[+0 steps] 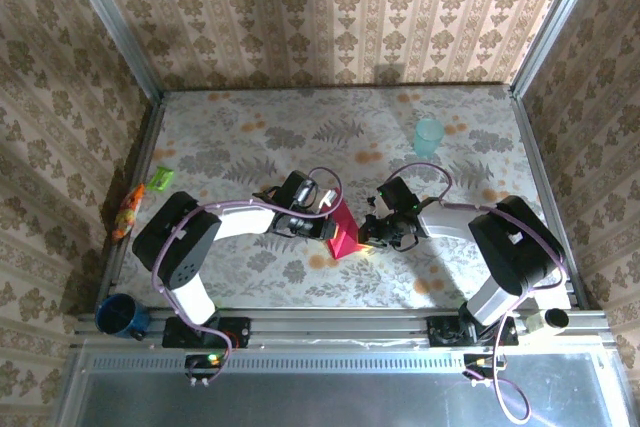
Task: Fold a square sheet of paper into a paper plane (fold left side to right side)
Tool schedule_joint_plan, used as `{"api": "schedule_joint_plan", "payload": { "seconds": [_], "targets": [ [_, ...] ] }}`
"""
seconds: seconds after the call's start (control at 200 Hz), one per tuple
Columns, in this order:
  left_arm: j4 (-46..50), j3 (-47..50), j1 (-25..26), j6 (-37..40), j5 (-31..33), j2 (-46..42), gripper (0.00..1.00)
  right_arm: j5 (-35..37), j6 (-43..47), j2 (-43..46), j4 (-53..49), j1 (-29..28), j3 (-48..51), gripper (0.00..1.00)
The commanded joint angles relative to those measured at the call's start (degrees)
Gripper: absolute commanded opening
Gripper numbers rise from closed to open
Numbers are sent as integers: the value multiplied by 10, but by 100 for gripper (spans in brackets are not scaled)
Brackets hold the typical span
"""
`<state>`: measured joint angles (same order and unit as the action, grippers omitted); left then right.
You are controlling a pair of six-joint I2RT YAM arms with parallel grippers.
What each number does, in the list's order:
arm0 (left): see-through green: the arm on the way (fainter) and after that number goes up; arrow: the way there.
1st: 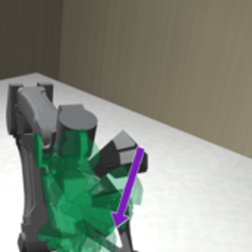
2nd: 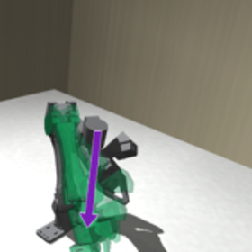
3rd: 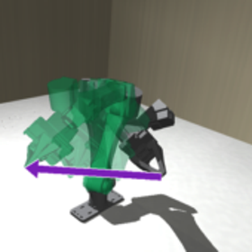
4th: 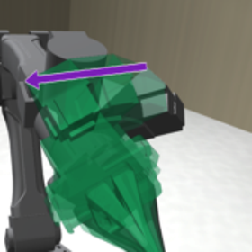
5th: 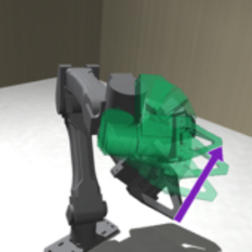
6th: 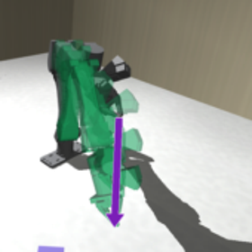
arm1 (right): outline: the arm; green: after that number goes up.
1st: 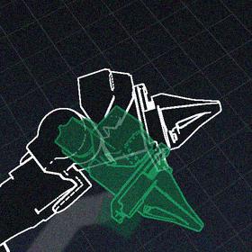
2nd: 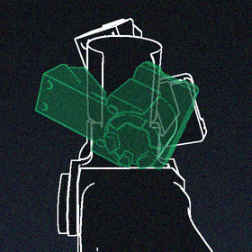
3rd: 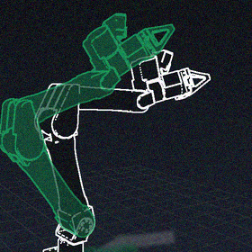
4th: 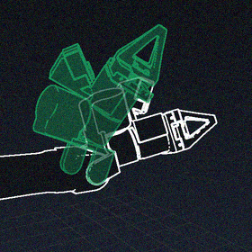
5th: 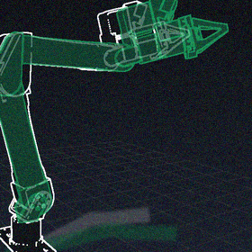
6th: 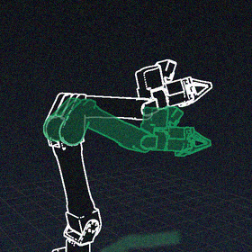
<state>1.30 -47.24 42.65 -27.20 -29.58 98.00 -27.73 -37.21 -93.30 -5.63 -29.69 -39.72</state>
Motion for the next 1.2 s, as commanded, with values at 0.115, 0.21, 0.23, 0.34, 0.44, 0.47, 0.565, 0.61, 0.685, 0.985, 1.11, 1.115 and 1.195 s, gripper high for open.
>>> {"api": "schedule_joint_plan", "payload": {
  "seconds": [0.115, 0.21, 0.23, 0.34, 0.44, 0.47, 0.565, 0.61, 0.685, 0.985, 1.11, 1.115, 1.195],
  "targets": [
    [15, 3, -6, 13, 11, -6, 0, 24, 10, -27, -37, -8, -2, 0],
    [11, 10, -6, 12, 11, -13, 0, 21, 7, -28, -39, -10, -2, 0],
    [10, 12, -6, 12, 11, -16, 0, 21, 5, -27, -39, -11, -1, 0],
    [0, 22, -6, 10, 12, -29, 0, 23, -21, -23, -28, -17, 10, 0],
    [-1, 29, -7, 9, 14, -38, 0, 26, -44, -23, -10, -25, 21, 0],
    [-2, 30, -7, 9, 14, -42, 0, 28, -46, -23, -9, -28, 22, 0],
    [3, 35, -8, 10, 17, -45, 0, 34, -51, -28, -8, -33, 24, 0],
    [8, 36, -8, 14, 20, -46, 0, 36, -53, -29, -9, -33, 24, 0],
    [17, 36, -9, 18, 25, -49, 0, 40, -55, -29, -8, -34, 23, 0],
    [28, 39, -16, 26, 36, -51, 0, 39, -54, -34, -14, -35, 18, 0],
    [29, 38, -19, 28, 37, -46, 0, 39, -53, -34, -16, -37, 18, 0],
    [29, 38, -19, 28, 37, -46, 0, 40, -53, -34, -16, -37, 17, 0],
    [28, 38, -21, 29, 37, -43, 0, 39, -53, -35, -15, -38, 17, 0]
  ]
}}
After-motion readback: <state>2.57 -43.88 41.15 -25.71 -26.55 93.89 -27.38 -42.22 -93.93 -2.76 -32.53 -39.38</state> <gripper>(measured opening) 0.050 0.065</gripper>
